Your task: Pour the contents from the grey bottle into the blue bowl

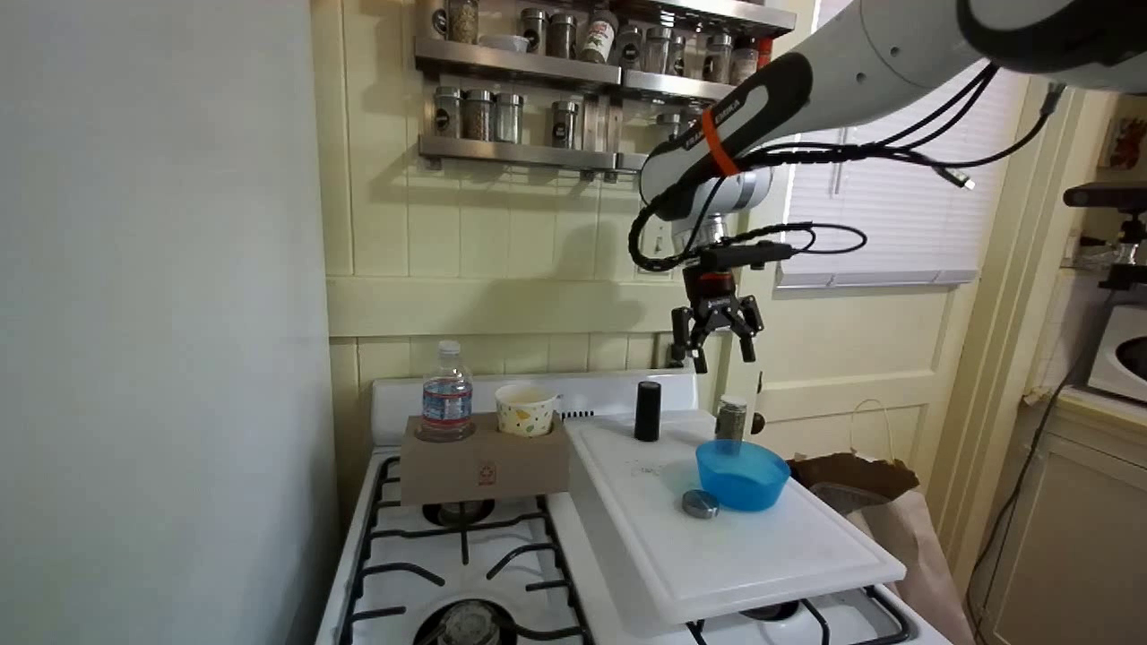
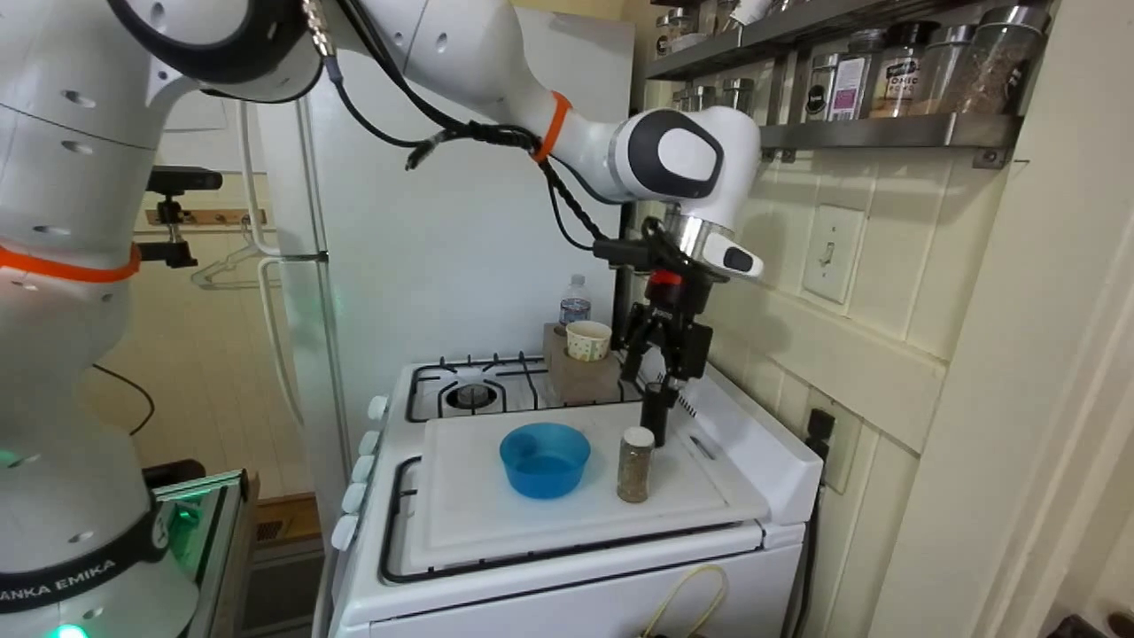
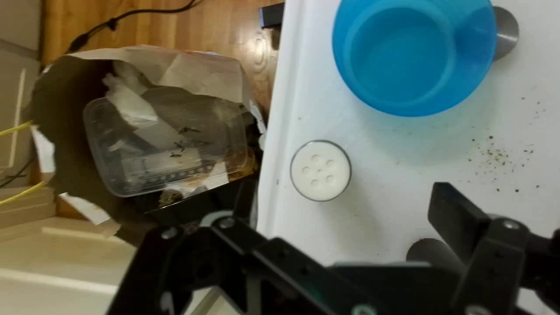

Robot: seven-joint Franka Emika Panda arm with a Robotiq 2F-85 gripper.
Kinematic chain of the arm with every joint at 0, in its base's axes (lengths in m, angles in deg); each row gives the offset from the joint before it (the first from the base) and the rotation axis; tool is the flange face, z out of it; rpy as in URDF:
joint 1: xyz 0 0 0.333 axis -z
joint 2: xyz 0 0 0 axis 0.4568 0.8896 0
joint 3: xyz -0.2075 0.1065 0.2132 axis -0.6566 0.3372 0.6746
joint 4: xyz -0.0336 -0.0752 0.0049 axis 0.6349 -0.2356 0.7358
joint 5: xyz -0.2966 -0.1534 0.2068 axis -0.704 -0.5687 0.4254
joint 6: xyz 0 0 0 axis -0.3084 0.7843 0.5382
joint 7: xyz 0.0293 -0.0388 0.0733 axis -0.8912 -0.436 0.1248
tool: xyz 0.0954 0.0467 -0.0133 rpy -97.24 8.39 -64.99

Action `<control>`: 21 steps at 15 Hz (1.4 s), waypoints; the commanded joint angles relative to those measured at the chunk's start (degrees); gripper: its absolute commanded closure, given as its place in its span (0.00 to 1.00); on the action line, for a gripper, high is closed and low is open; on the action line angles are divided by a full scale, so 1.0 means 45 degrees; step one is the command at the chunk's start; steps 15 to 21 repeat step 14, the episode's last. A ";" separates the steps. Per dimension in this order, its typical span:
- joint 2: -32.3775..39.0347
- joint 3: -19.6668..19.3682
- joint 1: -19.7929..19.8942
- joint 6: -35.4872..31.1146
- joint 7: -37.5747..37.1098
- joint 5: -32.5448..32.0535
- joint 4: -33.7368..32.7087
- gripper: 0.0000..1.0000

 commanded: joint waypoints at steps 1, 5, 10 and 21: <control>-0.3018 0.0028 -0.0799 -0.0603 -0.0307 -0.2214 0.2636 0.00; -0.5896 0.0606 -0.1206 -0.1352 -0.0674 -0.4029 0.4615 0.00; -0.9390 0.1034 -0.1195 -0.3295 -0.1285 -0.1824 0.7014 0.00; -0.9151 0.1225 -0.0993 -0.2768 -0.1053 -0.1967 0.6429 0.00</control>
